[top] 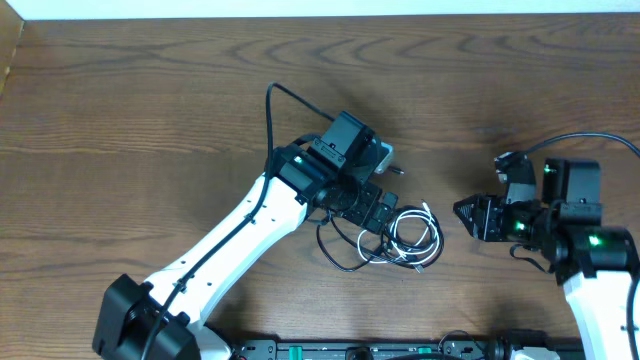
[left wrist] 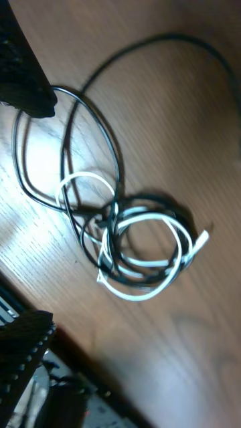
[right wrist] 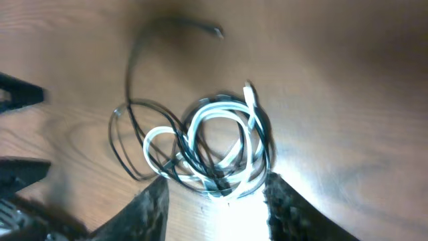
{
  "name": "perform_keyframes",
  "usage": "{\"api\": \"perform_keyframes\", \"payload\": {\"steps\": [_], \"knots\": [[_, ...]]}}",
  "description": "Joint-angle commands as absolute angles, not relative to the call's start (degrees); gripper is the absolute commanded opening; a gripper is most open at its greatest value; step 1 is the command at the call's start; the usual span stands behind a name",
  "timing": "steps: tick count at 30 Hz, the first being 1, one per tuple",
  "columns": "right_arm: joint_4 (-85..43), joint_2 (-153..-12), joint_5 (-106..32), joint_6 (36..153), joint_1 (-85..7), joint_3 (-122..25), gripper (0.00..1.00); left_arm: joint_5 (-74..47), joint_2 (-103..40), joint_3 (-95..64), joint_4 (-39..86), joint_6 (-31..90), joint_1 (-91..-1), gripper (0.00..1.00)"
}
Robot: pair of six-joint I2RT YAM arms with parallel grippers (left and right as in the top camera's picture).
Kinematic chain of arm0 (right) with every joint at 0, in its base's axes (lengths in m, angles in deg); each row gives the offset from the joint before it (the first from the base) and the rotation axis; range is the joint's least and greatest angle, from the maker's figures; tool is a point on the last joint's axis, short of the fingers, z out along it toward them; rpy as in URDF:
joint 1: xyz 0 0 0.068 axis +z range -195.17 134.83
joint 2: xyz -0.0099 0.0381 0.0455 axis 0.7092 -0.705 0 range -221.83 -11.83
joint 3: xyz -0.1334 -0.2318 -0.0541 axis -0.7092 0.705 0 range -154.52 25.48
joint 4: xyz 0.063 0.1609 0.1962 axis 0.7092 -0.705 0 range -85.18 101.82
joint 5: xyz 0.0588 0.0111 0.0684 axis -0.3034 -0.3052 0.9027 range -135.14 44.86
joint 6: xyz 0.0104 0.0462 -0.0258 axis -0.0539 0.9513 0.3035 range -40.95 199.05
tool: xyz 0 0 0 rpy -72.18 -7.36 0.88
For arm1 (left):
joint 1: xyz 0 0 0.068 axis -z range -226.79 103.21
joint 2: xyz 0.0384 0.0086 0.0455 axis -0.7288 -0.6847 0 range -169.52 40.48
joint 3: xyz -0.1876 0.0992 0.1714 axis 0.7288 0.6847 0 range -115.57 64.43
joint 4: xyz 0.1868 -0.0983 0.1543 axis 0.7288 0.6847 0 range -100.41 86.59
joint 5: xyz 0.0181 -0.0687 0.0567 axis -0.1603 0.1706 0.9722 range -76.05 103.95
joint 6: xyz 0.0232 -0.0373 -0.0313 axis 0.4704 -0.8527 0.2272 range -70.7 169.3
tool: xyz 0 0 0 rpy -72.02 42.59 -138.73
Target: Untangle cables
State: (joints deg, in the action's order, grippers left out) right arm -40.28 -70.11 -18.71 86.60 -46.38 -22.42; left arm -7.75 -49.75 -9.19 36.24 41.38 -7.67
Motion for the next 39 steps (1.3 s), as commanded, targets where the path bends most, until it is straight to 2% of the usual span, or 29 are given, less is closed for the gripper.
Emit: {"api": "perform_keyframes", "payload": {"steps": [1,6,10,16,27,34,39], "knots": [[-42.33,-74.92,-21.0,88.29,-46.19,-22.96,0.38,2.22,-50.17,-8.91,37.97,30.73,-7.61,0.97],[-45.43,-82.83,-21.0,88.92,-46.19,-22.96,0.37,14.55,-50.17,-8.91,42.78,16.83,-8.42,0.97],[-46.35,-88.69,-20.78,88.92,-45.97,-22.96,0.38,15.27,-50.17,-8.91,43.3,12.57,-10.47,0.97],[-43.77,-96.05,-20.87,89.88,-41.77,-22.94,0.4,14.83,-50.17,-8.91,43.08,11.26,-12.74,0.98],[-34.9,-104.27,-26.86,98.97,-31.48,-22.94,0.34,14.77,-50.17,-8.91,43.13,11.28,-12.85,0.98],[-31.23,-104.88,-34.68,106.34,-27.06,-22.92,0.18,14.59,-50.17,-8.91,43.17,11.28,-12.85,0.98],[-30.22,-104.88,-41.55,109.2,-24.72,-22.74,0.15,14.59,-50.17,-8.91,43.37,11.28,-12.85,0.98]]}}
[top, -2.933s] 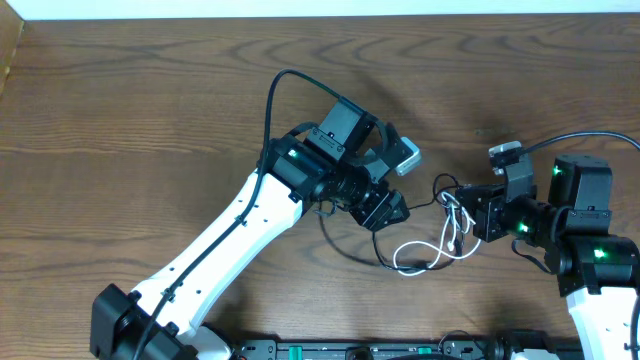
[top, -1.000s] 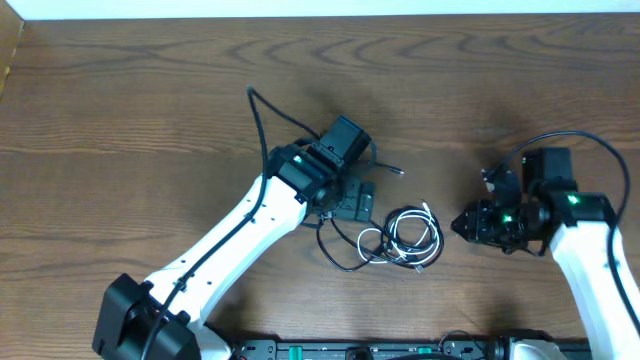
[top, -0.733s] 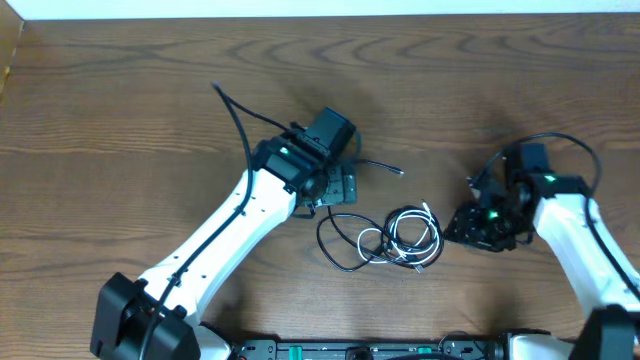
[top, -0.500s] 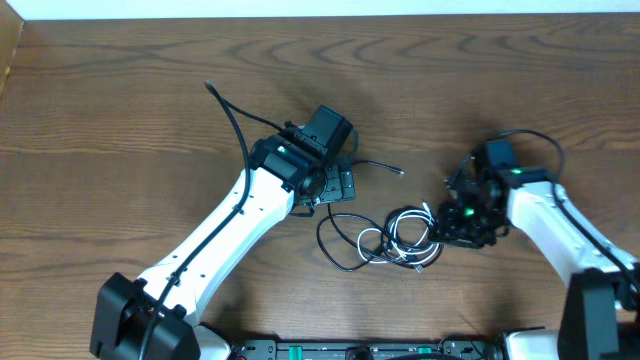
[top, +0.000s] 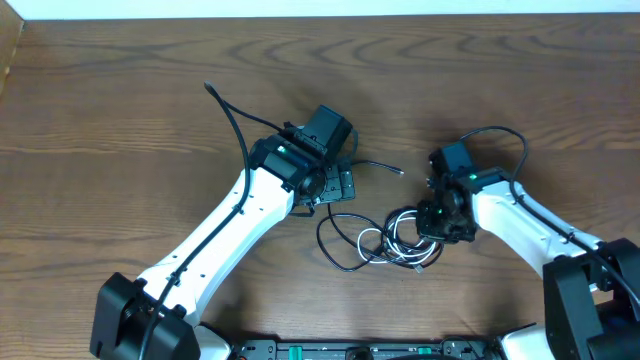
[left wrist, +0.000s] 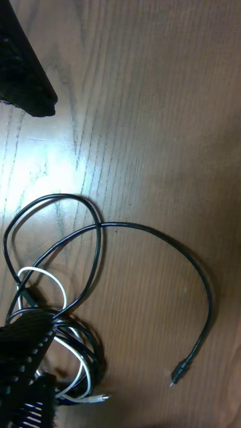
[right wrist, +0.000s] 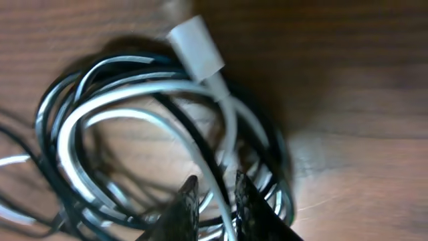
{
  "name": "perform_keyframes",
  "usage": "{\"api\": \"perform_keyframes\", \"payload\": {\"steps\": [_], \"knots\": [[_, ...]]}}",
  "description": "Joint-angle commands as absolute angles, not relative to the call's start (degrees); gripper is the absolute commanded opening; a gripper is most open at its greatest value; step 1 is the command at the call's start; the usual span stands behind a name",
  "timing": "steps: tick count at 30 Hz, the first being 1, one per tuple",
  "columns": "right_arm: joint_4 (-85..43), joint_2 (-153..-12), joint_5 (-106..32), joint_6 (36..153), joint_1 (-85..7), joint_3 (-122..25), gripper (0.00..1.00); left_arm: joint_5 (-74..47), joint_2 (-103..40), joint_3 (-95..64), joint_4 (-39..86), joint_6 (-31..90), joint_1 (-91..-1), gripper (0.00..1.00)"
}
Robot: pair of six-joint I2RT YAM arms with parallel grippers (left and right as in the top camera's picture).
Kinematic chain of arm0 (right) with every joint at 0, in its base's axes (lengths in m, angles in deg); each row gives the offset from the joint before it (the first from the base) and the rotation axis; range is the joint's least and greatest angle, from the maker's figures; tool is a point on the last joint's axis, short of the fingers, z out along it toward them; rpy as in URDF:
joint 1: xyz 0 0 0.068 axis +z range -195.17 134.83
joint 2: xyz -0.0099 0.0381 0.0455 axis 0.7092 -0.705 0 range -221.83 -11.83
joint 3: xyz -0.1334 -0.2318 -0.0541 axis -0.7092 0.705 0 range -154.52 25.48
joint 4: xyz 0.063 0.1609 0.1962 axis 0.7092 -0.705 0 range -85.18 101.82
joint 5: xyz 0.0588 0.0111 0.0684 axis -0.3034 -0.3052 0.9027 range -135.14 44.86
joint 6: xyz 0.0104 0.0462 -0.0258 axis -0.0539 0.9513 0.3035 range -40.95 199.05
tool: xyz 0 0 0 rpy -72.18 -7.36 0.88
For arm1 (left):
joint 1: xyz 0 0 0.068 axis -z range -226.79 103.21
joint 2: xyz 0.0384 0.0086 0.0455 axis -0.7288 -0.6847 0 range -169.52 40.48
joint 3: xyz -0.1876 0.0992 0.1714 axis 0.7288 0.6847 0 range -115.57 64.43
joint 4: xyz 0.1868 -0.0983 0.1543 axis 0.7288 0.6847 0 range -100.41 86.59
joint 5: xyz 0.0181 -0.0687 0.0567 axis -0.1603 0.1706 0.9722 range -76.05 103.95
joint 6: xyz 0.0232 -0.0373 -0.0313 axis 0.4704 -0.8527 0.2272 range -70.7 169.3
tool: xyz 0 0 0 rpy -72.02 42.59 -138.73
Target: Untangle cables
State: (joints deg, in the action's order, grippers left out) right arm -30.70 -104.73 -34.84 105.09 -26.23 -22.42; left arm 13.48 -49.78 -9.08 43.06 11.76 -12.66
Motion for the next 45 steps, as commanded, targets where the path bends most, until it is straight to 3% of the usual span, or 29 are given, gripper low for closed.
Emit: {"api": "perform_keyframes", "payload": {"steps": [1,3,6,14,22,28,45], "knots": [[-29.83,-104.88,-41.83,109.31,-24.33,-22.72,0.14,14.59,-50.17,-8.91,43.37,11.28,-12.85,0.98],[-28.58,-104.88,-41.57,109.29,-23.61,-22.72,0.12,14.59,-50.17,-8.91,43.37,11.28,-12.85,0.98],[-26.66,-104.88,-40.5,109.27,-22.14,-22.72,0.01,14.59,-50.17,-8.91,43.37,11.28,-12.85,0.98],[-21.72,-104.38,-26.84,100.46,-20.59,-23.2,0.01,12.91,-50.17,-8.91,43.33,12.22,-12.85,0.98],[-21.81,-96.73,-13.75,93.44,-25.44,-29.21,0.01,-0.69,-50.17,-8.91,40.27,24.9,-12.85,0.98],[-21.74,-87.68,-12.63,93.12,-26.43,-30.31,0.01,-12.95,-50.17,-8.91,36.99,32.61,-12.85,0.98],[-19.58,-80.23,-4.35,93.14,-26.38,-30.31,0.01,-9.32,-50.17,-8.91,33.07,32.72,-12.85,0.98]]}}
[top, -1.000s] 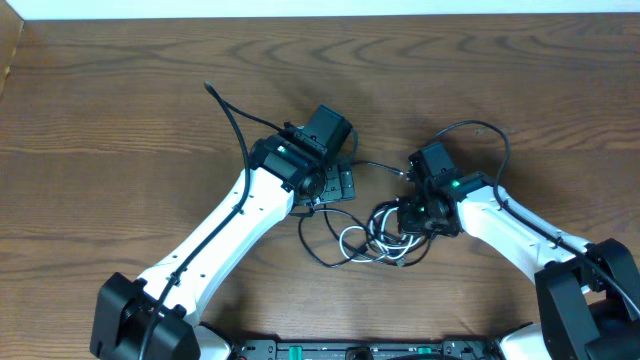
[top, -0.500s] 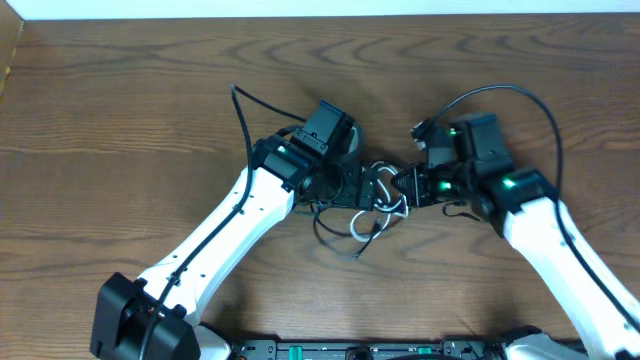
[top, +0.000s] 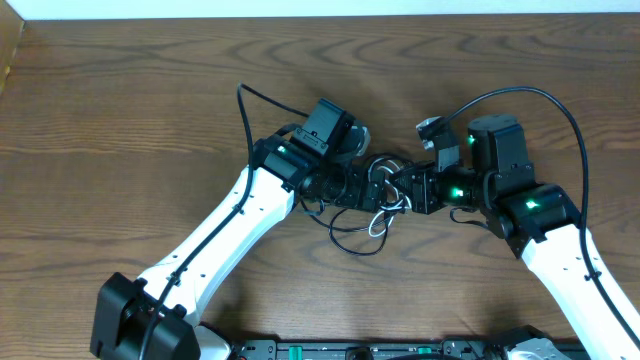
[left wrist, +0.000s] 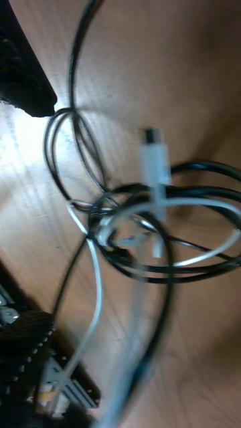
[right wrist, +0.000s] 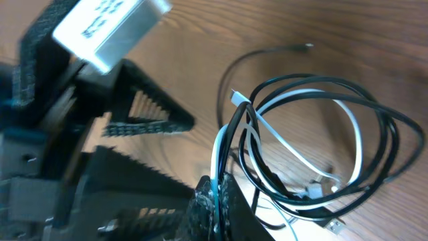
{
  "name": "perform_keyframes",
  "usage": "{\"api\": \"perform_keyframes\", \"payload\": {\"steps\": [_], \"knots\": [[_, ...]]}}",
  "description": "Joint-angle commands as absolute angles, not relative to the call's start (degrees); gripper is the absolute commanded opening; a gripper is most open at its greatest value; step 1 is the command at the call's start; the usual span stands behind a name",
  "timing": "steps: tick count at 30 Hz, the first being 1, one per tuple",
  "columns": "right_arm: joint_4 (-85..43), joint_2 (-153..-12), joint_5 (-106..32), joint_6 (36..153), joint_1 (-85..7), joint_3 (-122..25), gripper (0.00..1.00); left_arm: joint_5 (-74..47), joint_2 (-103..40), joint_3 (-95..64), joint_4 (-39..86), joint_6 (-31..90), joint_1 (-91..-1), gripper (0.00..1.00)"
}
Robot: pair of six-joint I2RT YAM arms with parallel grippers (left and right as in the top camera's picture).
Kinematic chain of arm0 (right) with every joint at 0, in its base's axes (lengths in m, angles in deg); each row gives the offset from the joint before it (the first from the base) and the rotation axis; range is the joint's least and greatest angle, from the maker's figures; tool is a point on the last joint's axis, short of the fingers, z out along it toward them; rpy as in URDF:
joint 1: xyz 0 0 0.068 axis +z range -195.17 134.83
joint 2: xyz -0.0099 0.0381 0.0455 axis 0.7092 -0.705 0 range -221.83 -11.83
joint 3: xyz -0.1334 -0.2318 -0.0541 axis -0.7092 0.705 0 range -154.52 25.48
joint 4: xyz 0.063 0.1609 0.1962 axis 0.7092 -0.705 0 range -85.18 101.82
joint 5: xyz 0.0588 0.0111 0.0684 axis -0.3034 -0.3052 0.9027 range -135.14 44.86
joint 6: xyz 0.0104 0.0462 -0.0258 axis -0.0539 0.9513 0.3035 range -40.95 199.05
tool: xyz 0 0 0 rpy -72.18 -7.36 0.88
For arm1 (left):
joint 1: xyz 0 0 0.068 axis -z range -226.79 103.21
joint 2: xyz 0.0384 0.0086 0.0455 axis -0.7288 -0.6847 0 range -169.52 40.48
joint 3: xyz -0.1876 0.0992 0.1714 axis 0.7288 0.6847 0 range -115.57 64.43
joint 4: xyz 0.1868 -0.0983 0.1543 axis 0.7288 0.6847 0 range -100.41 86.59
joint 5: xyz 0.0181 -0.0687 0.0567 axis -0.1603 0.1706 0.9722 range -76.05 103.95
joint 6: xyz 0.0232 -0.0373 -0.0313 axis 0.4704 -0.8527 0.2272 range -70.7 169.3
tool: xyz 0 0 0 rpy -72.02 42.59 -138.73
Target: Untangle cables
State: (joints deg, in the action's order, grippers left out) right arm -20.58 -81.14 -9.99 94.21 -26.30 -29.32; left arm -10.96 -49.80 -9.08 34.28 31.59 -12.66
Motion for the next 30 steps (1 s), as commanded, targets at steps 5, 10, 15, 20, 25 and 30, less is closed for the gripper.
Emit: {"api": "perform_keyframes", "payload": {"steps": [5,10,15,20,25,30], "knots": [[-16.65,-80.23,1.03,93.18,-26.38,-30.31,0.01,-7.09,-50.19,-8.91,30.19,32.66,-12.85,0.97],[-15.45,-80.23,2.65,93.38,-26.38,-30.31,0.01,-3.29,-50.19,-8.91,30.19,32.09,-12.85,0.93],[-13.54,-80.23,6.25,93.38,-26.38,-30.31,0.01,-2.72,-50.19,-8.89,29.23,32.11,-12.85,0.76],[-11.18,-80.21,9.93,93.97,-26.38,-30.31,0.01,0.12,-50.19,-8.91,29.1,32.09,-12.85,0.6],[-10.66,-80.21,9.79,94.45,-26.41,-30.31,0.01,1.87,-50.19,-8.89,29.1,32.11,-12.87,0.36],[-11.56,-80.23,5.97,94.45,-26.78,-30.31,0.01,5.02,-50.19,-8.91,29.51,32.13,-12.87,0.09]]}}
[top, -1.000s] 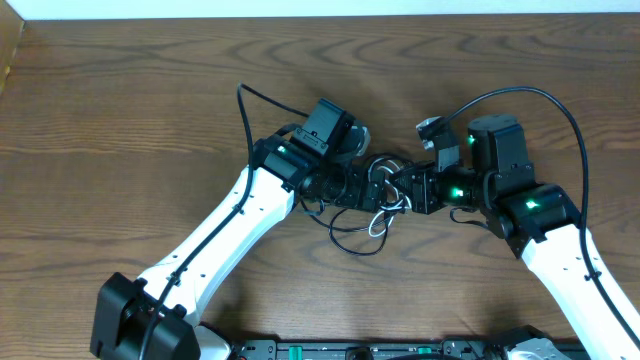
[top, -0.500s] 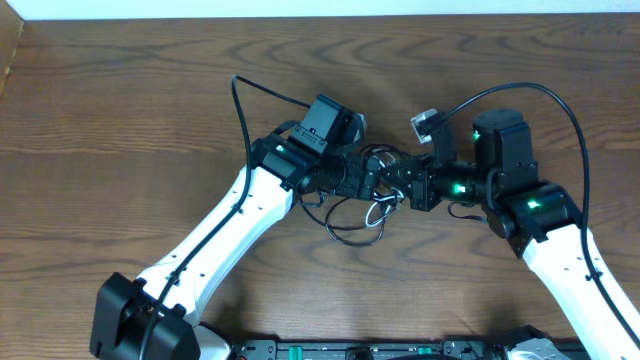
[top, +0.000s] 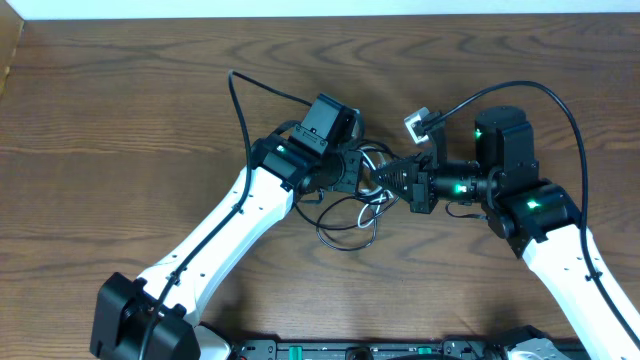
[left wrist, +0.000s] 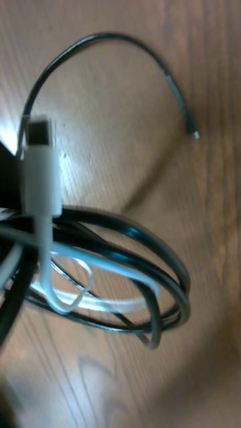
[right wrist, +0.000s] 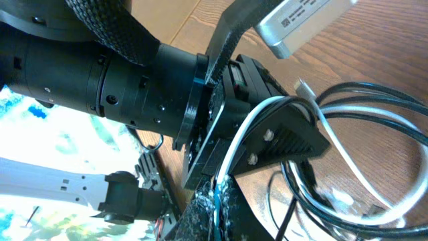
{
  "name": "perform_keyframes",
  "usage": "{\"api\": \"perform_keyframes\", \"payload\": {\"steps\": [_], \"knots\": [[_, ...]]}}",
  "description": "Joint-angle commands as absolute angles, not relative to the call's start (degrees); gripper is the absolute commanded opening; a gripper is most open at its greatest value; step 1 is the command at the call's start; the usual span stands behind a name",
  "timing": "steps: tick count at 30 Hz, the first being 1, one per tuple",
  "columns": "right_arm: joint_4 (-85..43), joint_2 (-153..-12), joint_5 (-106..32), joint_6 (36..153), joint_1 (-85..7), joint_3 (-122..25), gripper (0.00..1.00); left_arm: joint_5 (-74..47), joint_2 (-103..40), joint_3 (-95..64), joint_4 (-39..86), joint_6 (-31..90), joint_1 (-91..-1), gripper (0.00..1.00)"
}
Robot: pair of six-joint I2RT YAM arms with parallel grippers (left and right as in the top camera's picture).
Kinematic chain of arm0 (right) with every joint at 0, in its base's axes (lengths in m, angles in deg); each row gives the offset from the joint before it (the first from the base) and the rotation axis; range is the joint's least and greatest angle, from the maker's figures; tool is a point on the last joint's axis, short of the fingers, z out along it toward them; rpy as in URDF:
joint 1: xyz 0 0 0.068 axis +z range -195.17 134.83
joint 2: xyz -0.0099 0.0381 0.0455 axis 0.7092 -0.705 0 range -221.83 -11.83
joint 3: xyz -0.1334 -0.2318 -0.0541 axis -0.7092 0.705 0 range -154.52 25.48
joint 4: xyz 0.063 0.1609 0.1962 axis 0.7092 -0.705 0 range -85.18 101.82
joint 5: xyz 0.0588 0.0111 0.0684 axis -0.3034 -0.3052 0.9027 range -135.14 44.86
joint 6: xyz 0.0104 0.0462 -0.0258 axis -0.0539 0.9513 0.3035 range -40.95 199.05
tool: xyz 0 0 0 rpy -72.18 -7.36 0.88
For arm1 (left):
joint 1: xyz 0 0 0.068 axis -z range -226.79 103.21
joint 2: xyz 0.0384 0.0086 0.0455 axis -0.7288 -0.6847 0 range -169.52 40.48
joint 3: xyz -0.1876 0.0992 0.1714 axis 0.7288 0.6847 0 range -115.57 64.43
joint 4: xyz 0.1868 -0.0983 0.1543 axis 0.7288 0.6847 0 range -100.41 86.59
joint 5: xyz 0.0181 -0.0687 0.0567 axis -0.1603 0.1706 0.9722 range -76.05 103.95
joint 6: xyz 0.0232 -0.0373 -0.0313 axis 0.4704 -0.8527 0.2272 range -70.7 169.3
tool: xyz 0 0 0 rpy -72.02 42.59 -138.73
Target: Untangle cables
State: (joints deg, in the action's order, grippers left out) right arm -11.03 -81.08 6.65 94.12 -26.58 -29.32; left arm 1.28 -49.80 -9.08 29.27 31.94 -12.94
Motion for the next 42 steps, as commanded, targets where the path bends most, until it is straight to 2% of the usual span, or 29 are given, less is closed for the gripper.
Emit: {"api": "perform_keyframes", "payload": {"steps": [1,5,11,16,21,23,26,28,36,39,41,42], "knots": [[-12.45,-80.23,3.78,94.45,-27.04,-30.31,0.01,5.74,-50.17,-8.91,29.64,32.13,-12.87,0.08],[-19.23,-80.23,-10.64,95.45,-28.66,-30.31,0.01,7.18,-50.17,-8.91,30.71,32.15,-13.31,0.08],[-34.64,-80.58,-43.51,102.78,-31.76,-30.04,0.01,7.14,-50.06,-8.91,32.37,32.13,-14.73,0.08],[-41.96,-81.39,-55.95,105.62,-33.73,-29.91,0.03,6.77,-50.06,-8.91,32.57,32.13,-14.91,0.07],[-39.95,-81.87,-46.44,102.99,-34.25,-29.91,0.26,0.41,-49.88,-9.04,31.96,32.85,-14.91,0.07],[-37.91,-81.93,-37.44,98.75,-34.25,-29.91,0.29,-5.21,-49.43,-9.08,31.19,36.04,-14.91,0.07],[-34.85,-81.93,-22.16,92.94,-34.25,-29.91,0.4,-12.75,-48.68,-9.08,30.8,39.74,-14.91,0.07],[-32.95,-81.93,-14.93,90.65,-34.23,-29.91,0.43,-17.76,-48.42,-9.08,30.87,41.77,-14.91,0.07],[-31.07,-82.02,-13.68,84.94,-33.05,-29.91,0.56,-36.12,-48.42,-9.08,30.82,48.31,-14.91,0.08],[-31.53,-82.08,-13.64,84.2,-33.07,-29.91,0.57,-36.42,-48.42,-9.08,30.82,48.28,-14.91,0.07],[-32.08,-82.08,-13.42,83.37,-33.07,-29.91,0.49,-36.4,-48.42,-9.08,30.8,49.27,-15.1,0.08],[-32.49,-82.08,-13.42,83.19,-33.07,-29.89,0.41,-36.38,-48.42,-9.08,30.78,49.77,-15.43,0.07]]}}
